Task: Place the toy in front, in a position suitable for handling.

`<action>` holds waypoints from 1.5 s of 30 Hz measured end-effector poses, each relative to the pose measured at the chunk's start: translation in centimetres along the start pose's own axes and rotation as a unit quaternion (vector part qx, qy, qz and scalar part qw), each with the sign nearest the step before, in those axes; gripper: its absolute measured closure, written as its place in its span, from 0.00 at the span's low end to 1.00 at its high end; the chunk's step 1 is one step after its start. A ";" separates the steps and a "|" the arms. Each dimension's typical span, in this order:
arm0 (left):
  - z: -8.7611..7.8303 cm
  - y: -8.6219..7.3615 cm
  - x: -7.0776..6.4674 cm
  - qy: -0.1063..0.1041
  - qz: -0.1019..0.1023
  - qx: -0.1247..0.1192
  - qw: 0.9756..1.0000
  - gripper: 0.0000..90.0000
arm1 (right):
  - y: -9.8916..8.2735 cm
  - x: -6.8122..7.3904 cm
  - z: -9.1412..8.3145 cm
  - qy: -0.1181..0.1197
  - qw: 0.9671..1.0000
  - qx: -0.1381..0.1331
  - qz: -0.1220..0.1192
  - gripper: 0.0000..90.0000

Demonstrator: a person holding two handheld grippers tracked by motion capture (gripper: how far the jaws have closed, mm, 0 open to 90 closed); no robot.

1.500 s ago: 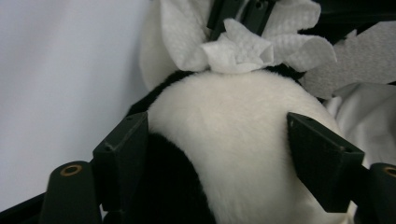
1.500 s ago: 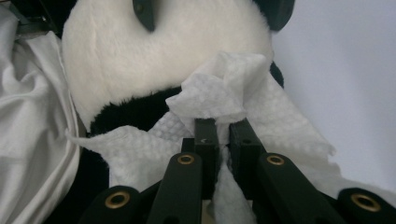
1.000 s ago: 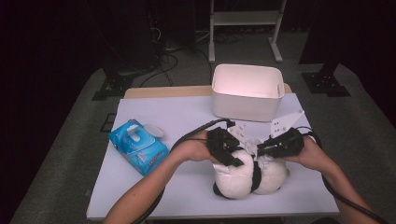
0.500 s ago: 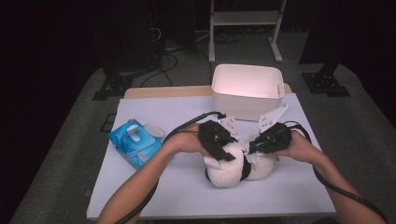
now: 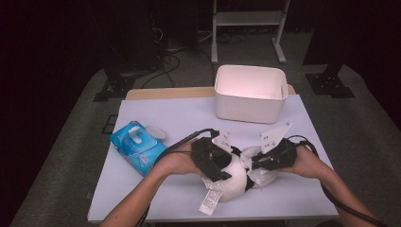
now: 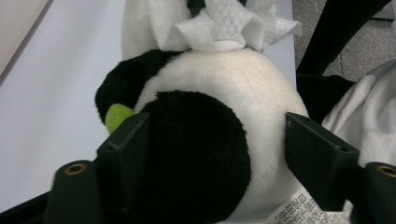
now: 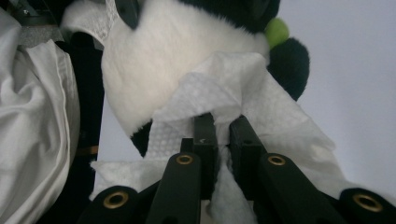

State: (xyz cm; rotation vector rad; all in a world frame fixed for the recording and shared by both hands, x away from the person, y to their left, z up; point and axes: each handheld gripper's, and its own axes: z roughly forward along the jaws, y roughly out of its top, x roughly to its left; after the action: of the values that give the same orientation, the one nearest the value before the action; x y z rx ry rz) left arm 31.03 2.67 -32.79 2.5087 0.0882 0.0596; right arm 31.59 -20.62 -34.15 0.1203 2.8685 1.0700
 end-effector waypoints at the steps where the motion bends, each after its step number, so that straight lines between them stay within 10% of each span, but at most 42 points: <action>1: 0.0 -0.1 -0.1 -0.001 0.003 -0.002 1.000 0.30 | 0.2 -0.1 -0.2 0.002 1.000 -0.001 0.000 0.92; 10: -0.1 -0.1 -0.8 0.009 0.025 -0.005 1.000 0.32 | 0.7 -1.8 -0.4 -0.006 1.000 0.003 0.013 0.92; 28: -0.3 1.5 1.9 0.031 0.008 0.018 0.999 0.30 | -0.9 -0.3 -0.6 -0.035 0.999 0.025 0.027 0.93; 45: 0.0 0.5 0.7 0.036 0.013 0.012 0.999 0.30 | -0.2 1.3 -0.7 -0.039 0.999 0.023 0.004 0.92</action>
State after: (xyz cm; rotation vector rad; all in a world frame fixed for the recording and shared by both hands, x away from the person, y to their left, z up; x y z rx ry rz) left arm 31.75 2.36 -32.47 2.5328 0.0857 0.1599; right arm 30.20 -21.12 -33.78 0.1730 2.8257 0.9777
